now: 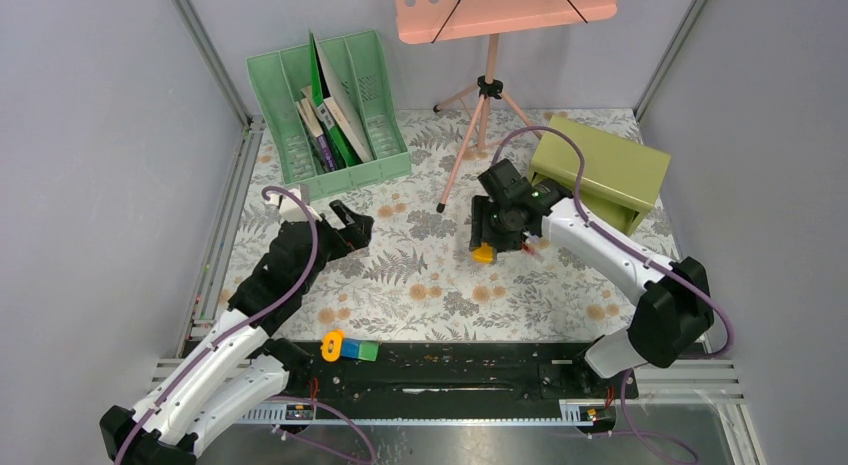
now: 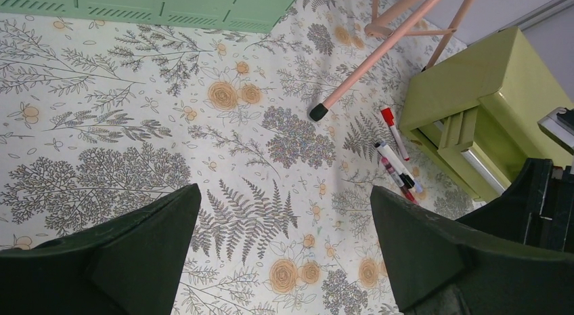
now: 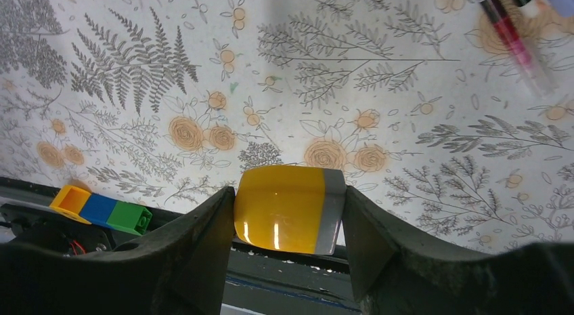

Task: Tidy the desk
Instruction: Place the stationery in the drawer.

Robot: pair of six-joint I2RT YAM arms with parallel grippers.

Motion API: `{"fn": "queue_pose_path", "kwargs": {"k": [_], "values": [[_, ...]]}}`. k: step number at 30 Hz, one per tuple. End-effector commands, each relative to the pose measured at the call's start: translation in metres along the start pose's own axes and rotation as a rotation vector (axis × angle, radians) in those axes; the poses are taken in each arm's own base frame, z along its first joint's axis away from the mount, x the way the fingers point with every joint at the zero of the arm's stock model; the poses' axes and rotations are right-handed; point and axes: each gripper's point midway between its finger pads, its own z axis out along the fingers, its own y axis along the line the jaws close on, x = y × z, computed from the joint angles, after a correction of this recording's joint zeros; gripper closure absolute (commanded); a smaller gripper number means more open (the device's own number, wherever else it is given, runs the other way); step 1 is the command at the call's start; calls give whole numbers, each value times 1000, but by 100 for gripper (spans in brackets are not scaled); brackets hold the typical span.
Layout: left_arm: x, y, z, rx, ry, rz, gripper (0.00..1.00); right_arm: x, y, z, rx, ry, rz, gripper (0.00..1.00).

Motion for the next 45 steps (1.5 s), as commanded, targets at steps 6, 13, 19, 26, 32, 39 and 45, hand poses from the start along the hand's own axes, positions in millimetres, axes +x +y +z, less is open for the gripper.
{"fn": "queue_pose_path", "kwargs": {"k": [6, 13, 19, 26, 32, 39, 45], "values": [[-25, -21, -3, 65, -67, -33, 1, -48, -32, -44, -41, -122, 103, 88], [-24, -22, -2, 70, -64, -31, 1, -90, -86, -69, 52, -253, 221, 88], [-23, -16, -1, 46, -60, -10, 1, -121, -121, -86, 170, -362, 273, 91], [-21, -16, 0, 50, -57, -8, 1, -138, -153, -79, 318, -438, 288, 97], [-19, -14, 2, 39, -52, 2, 1, -143, -173, -57, 379, -398, 315, 97], [-18, -12, 3, 28, -50, 3, 1, -147, -185, -38, 396, -378, 333, 91], [-20, -14, 1, 40, -60, 0, 1, -149, -188, -35, 405, -366, 341, 67]]}}
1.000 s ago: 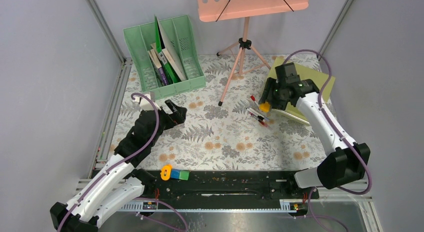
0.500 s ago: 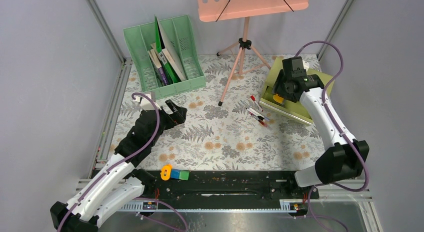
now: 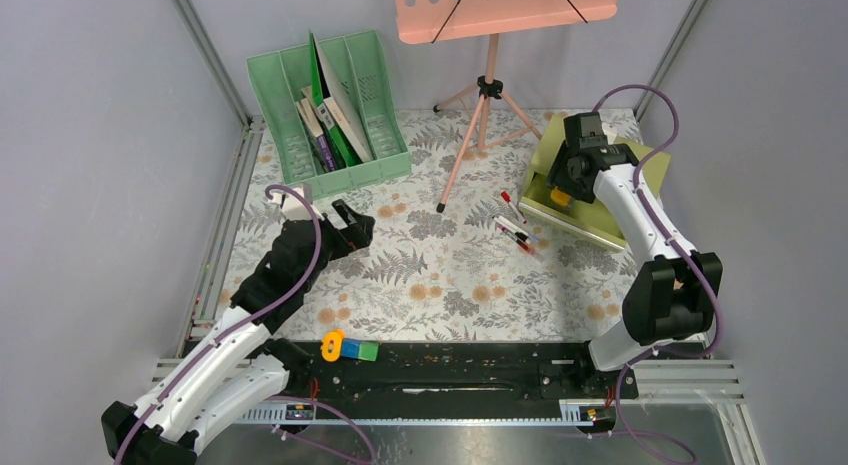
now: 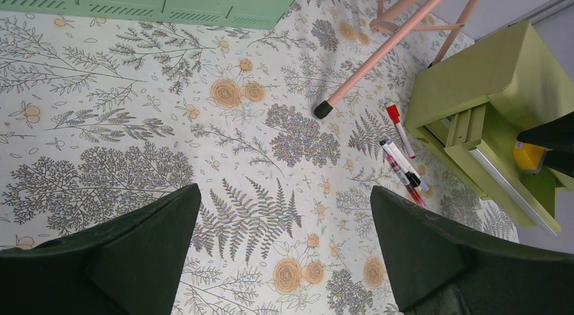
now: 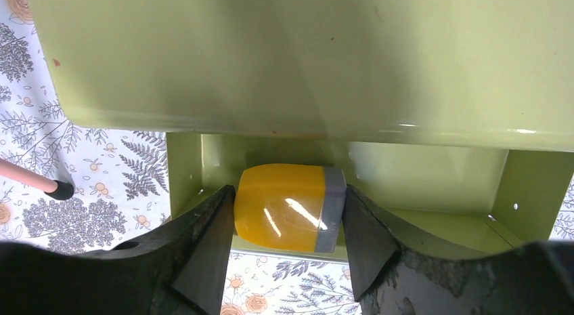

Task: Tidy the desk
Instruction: Place the stationery in the drawer, then close the drawer in the storage box.

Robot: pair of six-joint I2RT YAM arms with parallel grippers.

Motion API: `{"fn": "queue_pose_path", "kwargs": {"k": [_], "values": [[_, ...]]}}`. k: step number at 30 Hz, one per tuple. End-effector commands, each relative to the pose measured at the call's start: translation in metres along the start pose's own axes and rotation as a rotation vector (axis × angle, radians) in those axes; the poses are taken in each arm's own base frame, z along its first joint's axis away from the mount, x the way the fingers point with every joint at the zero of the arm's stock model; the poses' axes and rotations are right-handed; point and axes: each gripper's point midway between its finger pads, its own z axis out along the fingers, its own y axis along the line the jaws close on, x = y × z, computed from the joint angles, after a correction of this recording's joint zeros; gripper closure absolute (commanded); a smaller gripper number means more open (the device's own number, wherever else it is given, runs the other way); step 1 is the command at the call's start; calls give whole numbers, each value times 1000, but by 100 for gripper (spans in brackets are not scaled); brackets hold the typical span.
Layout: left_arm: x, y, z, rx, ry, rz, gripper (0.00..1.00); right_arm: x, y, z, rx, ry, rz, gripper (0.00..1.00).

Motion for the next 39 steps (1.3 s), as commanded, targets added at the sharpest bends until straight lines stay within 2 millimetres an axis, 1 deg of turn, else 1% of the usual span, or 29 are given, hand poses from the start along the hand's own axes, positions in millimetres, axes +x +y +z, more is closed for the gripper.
{"fn": "queue_pose_path", "kwargs": {"k": [1, 4, 8, 11, 12, 16, 19, 22, 27, 31, 35, 39], "values": [[-24, -15, -4, 47, -74, -10, 1, -14, -3, 2, 23, -44, 9, 60], [-24, -13, -4, 43, -78, -9, 1, -16, -2, -2, 9, -51, 8, 43], [-27, -15, -5, 47, -86, -10, 1, -20, -1, -7, -4, -57, 3, 28], [-28, -14, -6, 44, -92, -11, 1, -21, -1, -10, -8, -59, -1, 14], [-28, -13, -6, 43, -92, -11, 1, -21, -1, -12, -12, -58, -4, 12], [-28, -14, -6, 44, -92, -11, 1, -20, 0, -20, -35, -49, -4, 8], [-28, -14, -6, 47, -92, -14, 1, -16, 4, -32, -87, -49, 1, 6], [-27, -14, -5, 49, -91, -17, 1, -8, 7, -45, -144, -45, 7, 6], [-26, -15, -4, 51, -87, -20, 1, 17, -1, -61, -199, -31, 25, 6], [-25, -16, -3, 56, -85, -24, 1, 41, -8, -69, -231, -10, 28, 6], [-25, -17, -2, 57, -86, -35, 1, 63, -19, -69, -237, -6, 33, 7], [-27, -15, -2, 50, -96, -53, 1, 85, -26, -62, -231, 31, 33, 7]]}}
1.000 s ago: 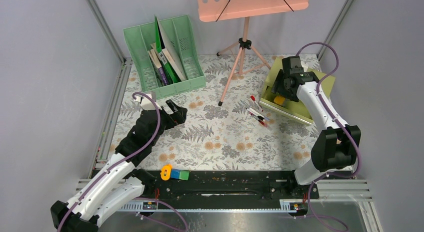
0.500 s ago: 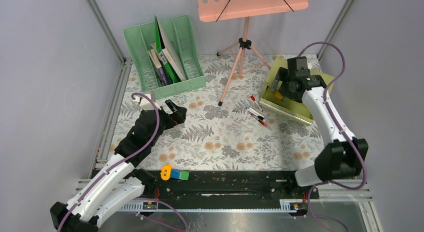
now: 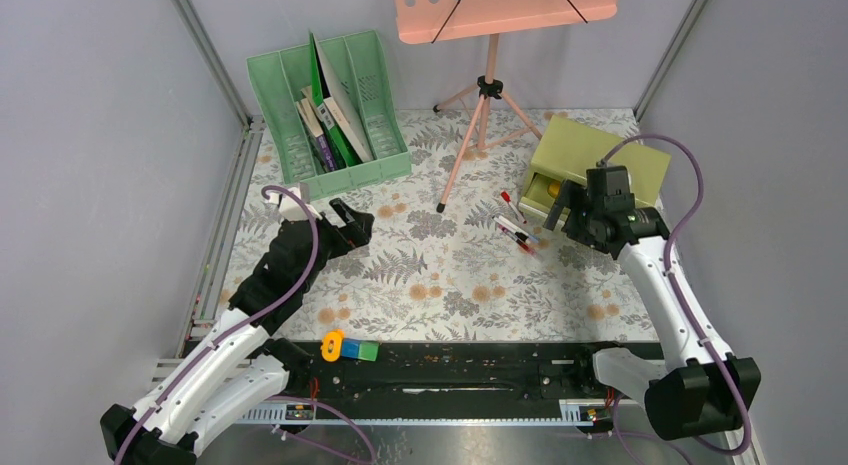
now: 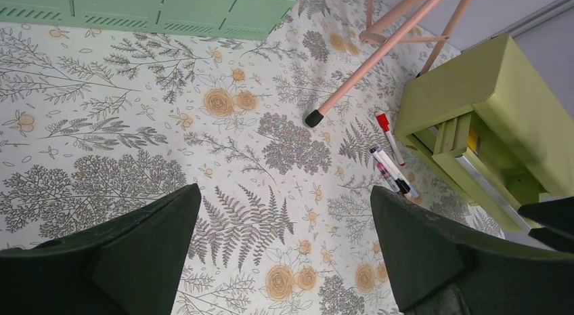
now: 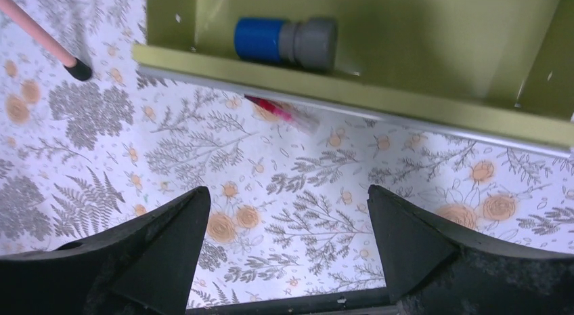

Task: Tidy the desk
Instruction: Close the drawer in the storage box.

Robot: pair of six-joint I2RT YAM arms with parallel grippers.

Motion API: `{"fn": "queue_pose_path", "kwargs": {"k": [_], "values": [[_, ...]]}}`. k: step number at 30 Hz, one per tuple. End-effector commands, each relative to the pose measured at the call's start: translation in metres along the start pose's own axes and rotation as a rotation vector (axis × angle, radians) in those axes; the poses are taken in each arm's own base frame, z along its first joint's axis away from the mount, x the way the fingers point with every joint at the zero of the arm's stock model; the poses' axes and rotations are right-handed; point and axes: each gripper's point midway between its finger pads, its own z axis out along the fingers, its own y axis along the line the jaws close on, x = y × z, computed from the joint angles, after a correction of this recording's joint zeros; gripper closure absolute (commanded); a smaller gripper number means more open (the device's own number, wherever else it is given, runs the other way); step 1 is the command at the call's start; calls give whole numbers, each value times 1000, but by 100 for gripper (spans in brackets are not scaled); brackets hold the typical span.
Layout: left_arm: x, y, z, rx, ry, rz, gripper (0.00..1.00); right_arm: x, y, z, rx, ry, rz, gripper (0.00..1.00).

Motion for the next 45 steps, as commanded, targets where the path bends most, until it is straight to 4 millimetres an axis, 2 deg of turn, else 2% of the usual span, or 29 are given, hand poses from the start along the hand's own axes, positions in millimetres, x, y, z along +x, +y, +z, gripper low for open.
{"fn": "queue_pose_path", "kwargs": {"k": [1, 7, 15, 22, 28, 37, 45], "values": [[-20, -12, 0, 34, -75, -44, 1, 19, -4, 3, -21, 31, 23, 7], [-19, -9, 1, 36, -89, -78, 1, 46, -10, 22, -19, 89, 44, 9], [-20, -7, 1, 24, -95, -63, 1, 46, -16, 43, -3, 38, 33, 11], [-21, -3, -1, 9, -106, -52, 1, 35, -21, 59, 45, 13, 16, 16], [-20, -4, 0, 15, -101, -47, 1, 19, -23, 70, 97, -13, 1, 28], [-22, -1, -2, 1, -107, -38, 1, -10, -24, 80, 155, -86, 2, 61], [-21, 1, -1, -7, -102, -17, 1, -35, -29, 83, 207, -177, -16, 67]]}}
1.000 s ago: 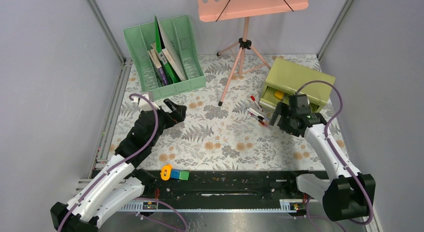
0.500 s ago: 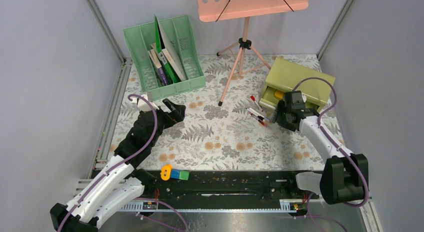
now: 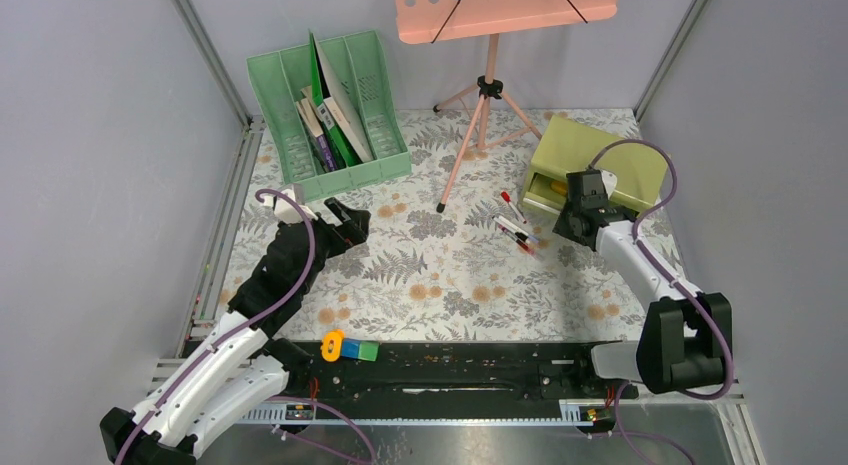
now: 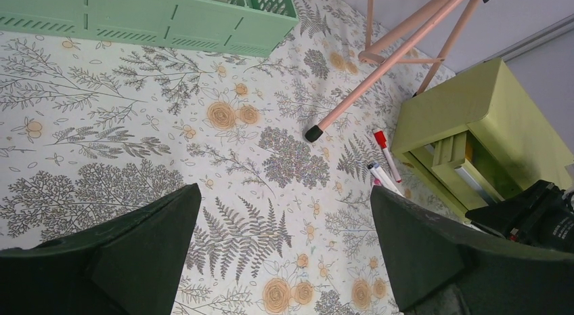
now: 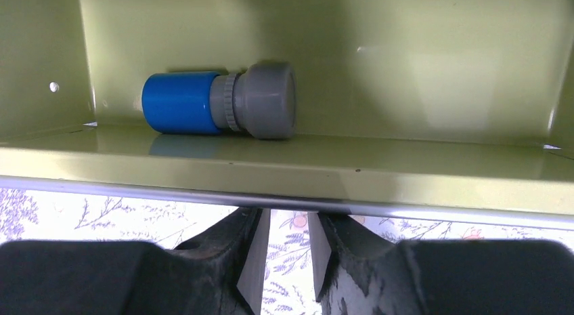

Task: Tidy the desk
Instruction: Close the drawer in the storage box.

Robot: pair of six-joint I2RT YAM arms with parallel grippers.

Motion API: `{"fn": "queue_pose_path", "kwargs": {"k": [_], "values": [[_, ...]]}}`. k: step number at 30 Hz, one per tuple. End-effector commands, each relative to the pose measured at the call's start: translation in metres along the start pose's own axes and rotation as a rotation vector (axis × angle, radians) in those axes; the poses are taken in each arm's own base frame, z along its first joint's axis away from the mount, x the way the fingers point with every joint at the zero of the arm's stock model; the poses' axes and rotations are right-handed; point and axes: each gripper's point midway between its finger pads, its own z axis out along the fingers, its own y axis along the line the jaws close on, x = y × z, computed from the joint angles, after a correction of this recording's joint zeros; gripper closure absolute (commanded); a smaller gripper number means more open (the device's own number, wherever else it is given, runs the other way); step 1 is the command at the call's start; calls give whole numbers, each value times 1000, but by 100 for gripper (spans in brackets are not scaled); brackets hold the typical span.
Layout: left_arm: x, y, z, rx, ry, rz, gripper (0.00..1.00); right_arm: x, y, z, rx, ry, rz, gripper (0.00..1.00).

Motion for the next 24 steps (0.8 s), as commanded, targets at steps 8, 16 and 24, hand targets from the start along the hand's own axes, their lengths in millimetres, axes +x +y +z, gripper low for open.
{"fn": "queue_pose_path", "kwargs": {"k": [8, 16, 24], "values": [[-10, 2, 1, -12, -40, 47, 1, -68, 8, 5, 57, -188, -5, 69], [-9, 4, 2, -22, -34, 61, 1, -90, 13, 9, 74, -239, 3, 69], [-11, 6, 1, -30, -39, 68, 1, -105, 20, 14, 78, -253, 12, 69]]}}
